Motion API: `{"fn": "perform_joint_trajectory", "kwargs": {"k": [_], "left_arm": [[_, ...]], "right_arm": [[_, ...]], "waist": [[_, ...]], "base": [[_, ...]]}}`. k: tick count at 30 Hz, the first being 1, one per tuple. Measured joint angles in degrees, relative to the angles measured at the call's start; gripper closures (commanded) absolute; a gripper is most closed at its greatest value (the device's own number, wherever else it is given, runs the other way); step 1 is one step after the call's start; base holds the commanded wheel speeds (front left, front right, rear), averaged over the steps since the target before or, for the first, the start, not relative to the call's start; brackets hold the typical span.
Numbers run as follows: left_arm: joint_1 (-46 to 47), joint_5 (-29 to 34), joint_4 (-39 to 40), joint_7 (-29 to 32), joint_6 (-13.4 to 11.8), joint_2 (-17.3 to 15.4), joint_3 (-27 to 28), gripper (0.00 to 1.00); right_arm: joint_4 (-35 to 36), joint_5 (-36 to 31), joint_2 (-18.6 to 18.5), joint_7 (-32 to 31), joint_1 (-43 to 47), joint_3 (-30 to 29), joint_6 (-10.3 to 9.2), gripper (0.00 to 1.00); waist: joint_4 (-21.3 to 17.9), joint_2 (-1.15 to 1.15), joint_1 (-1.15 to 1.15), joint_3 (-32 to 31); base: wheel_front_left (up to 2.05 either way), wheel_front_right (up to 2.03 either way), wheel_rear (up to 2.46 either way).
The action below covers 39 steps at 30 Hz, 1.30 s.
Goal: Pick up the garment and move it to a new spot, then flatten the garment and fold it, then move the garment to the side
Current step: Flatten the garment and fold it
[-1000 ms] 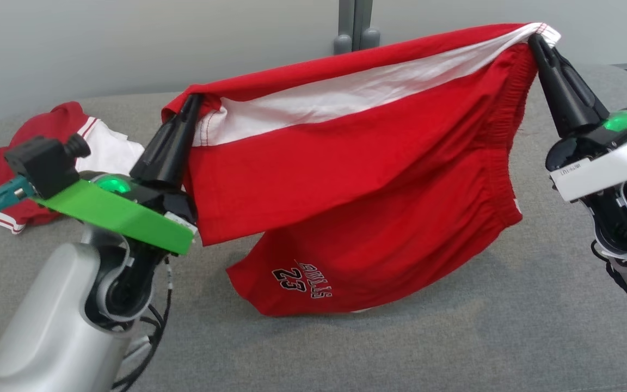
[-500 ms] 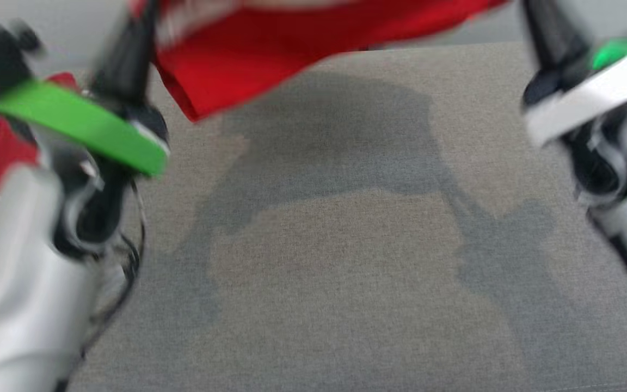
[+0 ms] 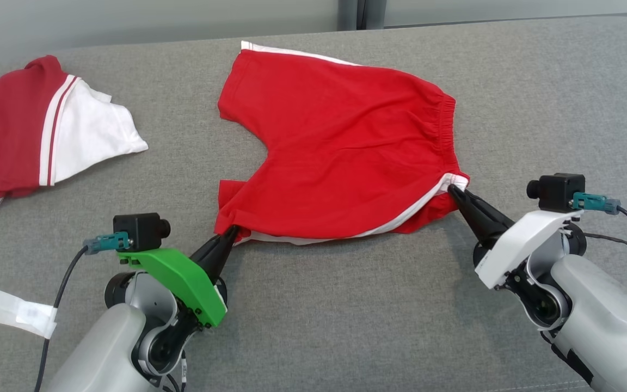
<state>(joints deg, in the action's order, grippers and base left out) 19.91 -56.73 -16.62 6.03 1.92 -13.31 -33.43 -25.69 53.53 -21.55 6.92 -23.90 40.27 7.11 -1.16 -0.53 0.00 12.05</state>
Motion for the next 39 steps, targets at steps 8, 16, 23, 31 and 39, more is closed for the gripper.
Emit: {"fn": "perform_joint_trajectory", "kwargs": {"k": [8, 16, 23, 31, 39], "left_arm": [[-0.20, 0.51, 0.99, 0.51, 2.64, -0.96, -1.80, 1.00], [-2.78, 0.42, 4.61, 5.24, 3.20, -4.86, -3.76, 1.00], [-2.30, -1.91, 9.95, 9.94, 3.64, -7.82, -3.61, 1.00], [-2.33, -4.46, 12.38, 10.23, 3.63, -7.05, -2.41, 1.00], [-2.64, -3.34, 7.98, 8.27, 2.11, -4.81, -2.23, 1.00]], "right_arm": [[3.98, 1.91, -1.30, 2.96, 0.83, 2.87, 0.00, 1.00], [4.25, 6.73, -4.20, 4.67, 5.69, 0.83, 0.00, 1.00], [7.77, 8.77, -7.33, 3.85, 5.98, 2.57, 0.00, 1.00], [7.94, 8.95, -10.22, 1.01, 8.23, 6.42, 0.01, 1.00], [6.17, 5.71, -11.74, 0.65, 8.33, 9.04, 0.01, 1.00]], "waist": [[-0.30, 0.00, 0.00, -1.94], [0.13, 0.00, 0.00, -4.42], [0.45, 0.00, 0.00, -5.78], [-0.31, 0.00, 0.00, -5.39], [-0.75, 0.00, 0.00, -4.33]], "base": [[0.00, 0.00, 0.00], [0.00, 0.00, 0.00], [0.00, 0.00, 0.00], [0.00, 0.00, 0.00], [0.00, 0.00, 0.00]]}}
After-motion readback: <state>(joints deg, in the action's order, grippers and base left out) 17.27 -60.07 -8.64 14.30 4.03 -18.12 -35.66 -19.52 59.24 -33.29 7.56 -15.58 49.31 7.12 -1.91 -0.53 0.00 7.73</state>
